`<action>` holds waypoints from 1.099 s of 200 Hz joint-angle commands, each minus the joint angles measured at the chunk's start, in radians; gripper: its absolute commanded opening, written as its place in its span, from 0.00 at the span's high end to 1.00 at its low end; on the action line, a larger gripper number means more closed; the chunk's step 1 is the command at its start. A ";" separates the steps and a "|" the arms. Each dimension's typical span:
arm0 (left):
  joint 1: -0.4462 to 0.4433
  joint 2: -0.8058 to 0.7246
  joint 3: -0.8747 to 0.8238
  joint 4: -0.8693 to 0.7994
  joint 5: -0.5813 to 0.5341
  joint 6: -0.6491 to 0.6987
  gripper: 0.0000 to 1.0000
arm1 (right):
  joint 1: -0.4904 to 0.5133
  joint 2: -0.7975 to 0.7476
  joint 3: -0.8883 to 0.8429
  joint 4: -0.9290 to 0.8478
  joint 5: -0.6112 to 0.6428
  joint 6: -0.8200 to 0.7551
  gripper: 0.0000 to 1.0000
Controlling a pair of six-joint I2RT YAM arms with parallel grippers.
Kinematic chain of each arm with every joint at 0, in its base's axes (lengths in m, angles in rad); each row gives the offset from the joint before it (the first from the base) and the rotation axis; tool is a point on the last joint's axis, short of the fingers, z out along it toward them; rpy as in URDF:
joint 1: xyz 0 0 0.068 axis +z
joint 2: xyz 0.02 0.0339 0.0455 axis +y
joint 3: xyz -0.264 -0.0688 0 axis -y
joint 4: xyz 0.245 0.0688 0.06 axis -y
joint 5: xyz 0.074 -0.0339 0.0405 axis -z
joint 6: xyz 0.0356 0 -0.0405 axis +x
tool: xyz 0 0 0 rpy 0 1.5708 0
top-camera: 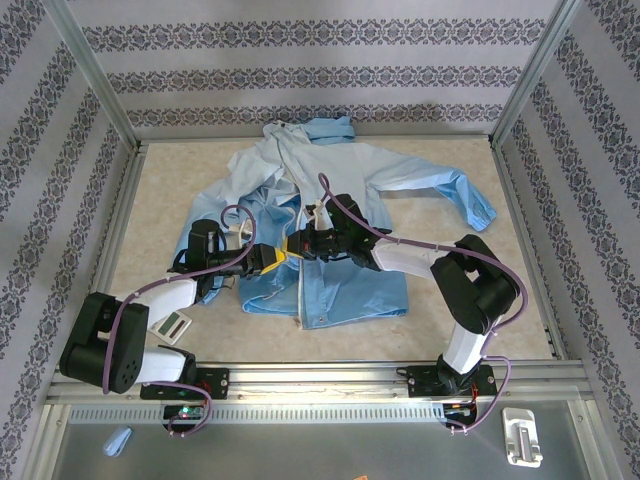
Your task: Zip up the jacket
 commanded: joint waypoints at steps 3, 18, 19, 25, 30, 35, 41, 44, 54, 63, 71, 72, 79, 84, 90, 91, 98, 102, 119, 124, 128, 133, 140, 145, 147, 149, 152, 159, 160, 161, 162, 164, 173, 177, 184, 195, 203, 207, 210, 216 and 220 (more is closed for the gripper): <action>0.007 0.015 -0.013 0.056 0.036 -0.001 0.75 | 0.014 0.013 0.034 0.013 -0.019 0.010 1.00; 0.007 0.021 -0.015 0.057 0.036 0.001 0.79 | 0.014 0.011 0.034 0.012 -0.019 0.012 1.00; 0.008 0.021 -0.015 0.057 0.036 0.001 0.79 | 0.014 0.011 0.034 0.012 -0.018 0.011 1.00; 0.008 0.023 -0.015 0.059 0.036 0.002 0.81 | 0.015 0.010 0.034 0.012 -0.018 0.011 1.00; 0.008 0.024 -0.015 0.059 0.037 0.001 0.84 | 0.014 0.010 0.034 0.012 -0.019 0.011 1.00; 0.008 0.025 -0.016 0.061 0.038 0.003 0.87 | 0.014 0.009 0.035 0.012 -0.018 0.010 1.00; 0.007 0.026 -0.017 0.063 0.036 0.004 0.93 | 0.014 0.008 0.034 0.011 -0.016 0.009 1.00; 0.007 0.025 -0.018 0.064 0.036 0.003 0.95 | 0.013 0.007 0.033 0.009 -0.015 0.010 1.00; 0.007 0.023 -0.018 0.065 0.032 0.006 1.00 | 0.008 0.001 0.030 0.005 -0.012 0.008 0.98; 0.008 0.019 -0.019 0.062 0.027 0.011 1.00 | 0.004 -0.008 0.024 -0.001 -0.011 0.006 0.89; 0.008 0.015 -0.019 0.057 0.024 0.014 1.00 | -0.005 -0.023 0.013 -0.012 -0.008 0.002 0.81; 0.008 0.015 -0.019 0.056 0.024 0.015 1.00 | -0.005 -0.023 0.013 -0.012 -0.008 0.002 0.81; 0.007 0.010 -0.019 0.047 0.019 0.022 1.00 | -0.012 -0.038 0.002 -0.020 -0.006 -0.001 0.76; 0.007 0.005 -0.019 0.038 0.014 0.026 1.00 | -0.018 -0.053 -0.010 -0.027 -0.005 -0.005 0.73; 0.009 -0.001 -0.019 0.028 0.009 0.035 1.00 | -0.027 -0.070 -0.024 -0.036 -0.002 -0.008 0.69; 0.009 -0.002 -0.019 0.026 0.008 0.036 1.00 | -0.028 -0.073 -0.026 -0.038 -0.001 -0.008 0.69; 0.009 -0.008 -0.018 0.012 0.002 0.046 1.00 | -0.036 -0.097 -0.044 -0.054 0.007 -0.017 0.66; 0.010 -0.010 -0.018 0.004 -0.001 0.052 1.00 | -0.040 -0.111 -0.054 -0.066 0.012 -0.025 0.65; 0.016 -0.015 -0.016 -0.022 -0.008 0.067 1.00 | -0.050 -0.167 -0.093 -0.130 0.038 -0.060 0.63; 0.017 -0.015 -0.013 -0.023 -0.010 0.069 1.00 | -0.052 -0.181 -0.105 -0.149 0.046 -0.072 0.62; 0.019 -0.014 -0.013 -0.025 -0.012 0.070 1.00 | -0.052 -0.191 -0.113 -0.164 0.051 -0.081 0.61; 0.020 -0.014 -0.013 -0.028 -0.015 0.070 1.00 | -0.049 -0.205 -0.126 -0.183 0.058 -0.091 0.60; 0.024 -0.015 -0.013 -0.029 -0.019 0.070 1.00 | -0.045 -0.222 -0.143 -0.219 0.073 -0.107 0.59; 0.025 -0.015 -0.013 -0.031 -0.024 0.070 1.00 | -0.039 -0.235 -0.152 -0.252 0.087 -0.124 0.59; 0.026 -0.015 -0.014 -0.031 -0.026 0.069 1.00 | -0.037 -0.239 -0.155 -0.268 0.094 -0.132 0.58; 0.026 -0.016 -0.014 -0.031 -0.027 0.070 1.00 | -0.035 -0.244 -0.158 -0.285 0.102 -0.142 0.58; 0.028 -0.017 -0.015 -0.032 -0.029 0.069 1.00 | -0.029 -0.252 -0.162 -0.310 0.116 -0.153 0.58; 0.029 -0.018 -0.015 -0.032 -0.033 0.070 1.00 | -0.013 -0.267 -0.166 -0.379 0.156 -0.190 0.57; 0.029 -0.019 -0.015 -0.032 -0.032 0.069 1.00 | -0.010 -0.269 -0.167 -0.391 0.159 -0.196 0.57; 0.028 -0.019 -0.015 -0.032 -0.033 0.069 1.00 | -0.008 -0.273 -0.166 -0.397 0.168 -0.201 0.56; 0.028 -0.019 -0.015 -0.032 -0.034 0.068 1.00 | -0.005 -0.275 -0.166 -0.412 0.176 -0.204 0.56; 0.028 -0.019 -0.015 -0.033 -0.034 0.069 1.00 | 0.000 -0.279 -0.166 -0.438 0.190 -0.217 0.56; 0.028 -0.020 -0.013 -0.034 -0.036 0.069 1.00 | 0.028 -0.293 -0.159 -0.532 0.256 -0.261 0.55; 0.029 -0.020 -0.012 -0.036 -0.037 0.070 1.00 | 0.037 -0.298 -0.157 -0.563 0.281 -0.276 0.54; 0.029 -0.019 -0.010 -0.041 -0.039 0.072 1.00 | 0.051 -0.305 -0.160 -0.597 0.310 -0.288 0.54; 0.029 -0.018 -0.005 -0.053 -0.041 0.080 1.00 | 0.062 -0.313 -0.178 -0.609 0.329 -0.284 0.53; 0.028 -0.015 -0.001 -0.063 -0.041 0.085 1.00 | 0.063 -0.315 -0.193 -0.597 0.334 -0.269 0.52; 0.028 -0.015 0.000 -0.066 -0.041 0.087 1.00 | 0.064 -0.313 -0.200 -0.588 0.336 -0.261 0.51; 0.029 -0.015 0.001 -0.068 -0.042 0.088 1.00 | 0.065 -0.313 -0.204 -0.584 0.339 -0.255 0.50; 0.028 -0.013 0.000 -0.070 -0.042 0.090 1.00 | 0.067 -0.307 -0.210 -0.575 0.343 -0.248 0.49; 0.028 -0.013 -0.001 -0.069 -0.044 0.089 1.00 | 0.066 -0.303 -0.212 -0.570 0.345 -0.245 0.48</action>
